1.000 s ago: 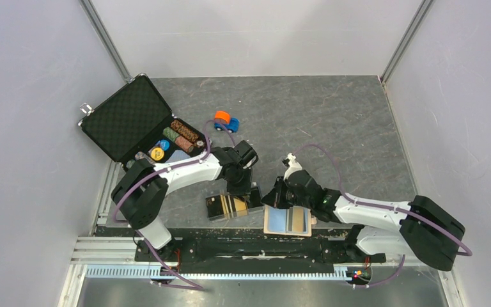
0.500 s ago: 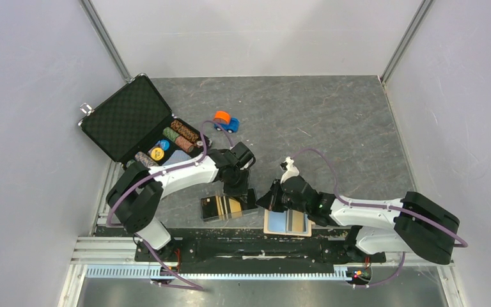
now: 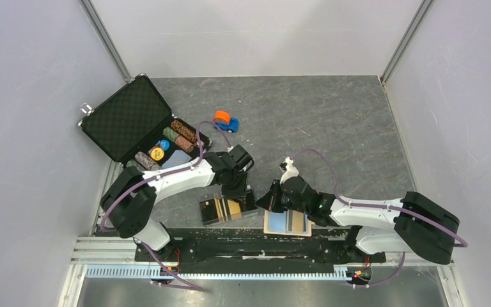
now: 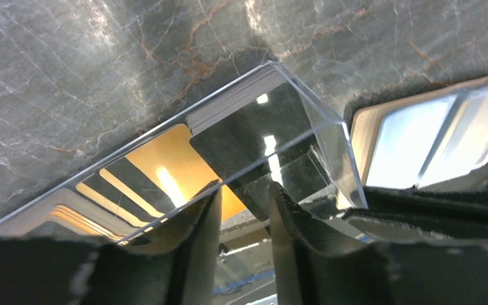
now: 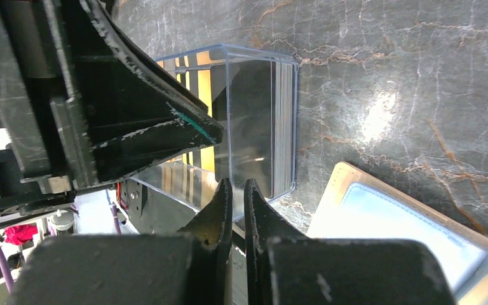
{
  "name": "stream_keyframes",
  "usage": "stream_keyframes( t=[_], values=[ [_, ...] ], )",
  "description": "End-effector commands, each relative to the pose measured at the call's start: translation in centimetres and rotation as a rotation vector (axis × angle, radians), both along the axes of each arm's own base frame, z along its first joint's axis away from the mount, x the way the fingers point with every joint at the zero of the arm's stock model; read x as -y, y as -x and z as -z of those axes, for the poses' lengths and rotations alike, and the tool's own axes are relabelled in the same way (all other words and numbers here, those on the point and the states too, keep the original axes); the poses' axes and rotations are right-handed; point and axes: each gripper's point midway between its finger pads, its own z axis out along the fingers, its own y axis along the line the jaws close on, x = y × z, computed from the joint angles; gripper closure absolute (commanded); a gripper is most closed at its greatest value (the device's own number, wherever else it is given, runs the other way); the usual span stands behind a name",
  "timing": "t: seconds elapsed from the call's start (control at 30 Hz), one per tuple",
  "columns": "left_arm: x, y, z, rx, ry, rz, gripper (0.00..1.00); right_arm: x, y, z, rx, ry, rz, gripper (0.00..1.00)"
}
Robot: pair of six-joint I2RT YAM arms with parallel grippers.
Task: Put the credit cards into the card holder
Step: Pick up the credit card from the storage box.
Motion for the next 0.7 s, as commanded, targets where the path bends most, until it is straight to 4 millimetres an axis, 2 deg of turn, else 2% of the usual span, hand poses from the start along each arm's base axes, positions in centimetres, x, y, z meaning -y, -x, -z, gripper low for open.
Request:
stream_keyframes(
  t=[0.0, 0.2, 0.33, 0.43, 0.53, 0.6, 0.67],
  values=[
    [0.3, -0.2, -2.1, 0.064, 0.065, -0.035, 0.54, -2.4, 0.6, -3.1, 0.015, -0.111, -0.058, 1.0],
    [-0.8, 0.7, -1.0, 0.038, 0.037, -0.048, 0.52, -2.4, 0.5, -3.2, 0.022, -0.111, -0.06, 1.0],
    [-0.4, 1.2, 0.6, -0.001, 0.042, -0.044, 0.57, -2.4, 0.6, -3.2, 0.023, -0.111, -0.063, 1.0],
    [0.2, 1.3, 1.0, -0.012, 0.046, -0.035, 0.69, -2.3, 0.6, -3.2, 0.025, -0.107, -0.065, 1.0],
    [0.6, 1.1, 0.6, 0.003, 0.042, -0.027, 0.88, -2.2, 0.5, -3.1, 0.027, -0.101, -0.058, 1.0],
    [0.7, 1.0, 0.2, 0.014, 0.025, -0.018, 0.97, -2.2, 0.5, -3.1, 0.028, -0.103, -0.06, 1.0],
    [0.9, 1.0, 0.0, 0.017, 0.017, -0.007, 0.98, -2.3, 0.5, -3.2, 0.028, -0.102, -0.065, 1.0]
  ],
)
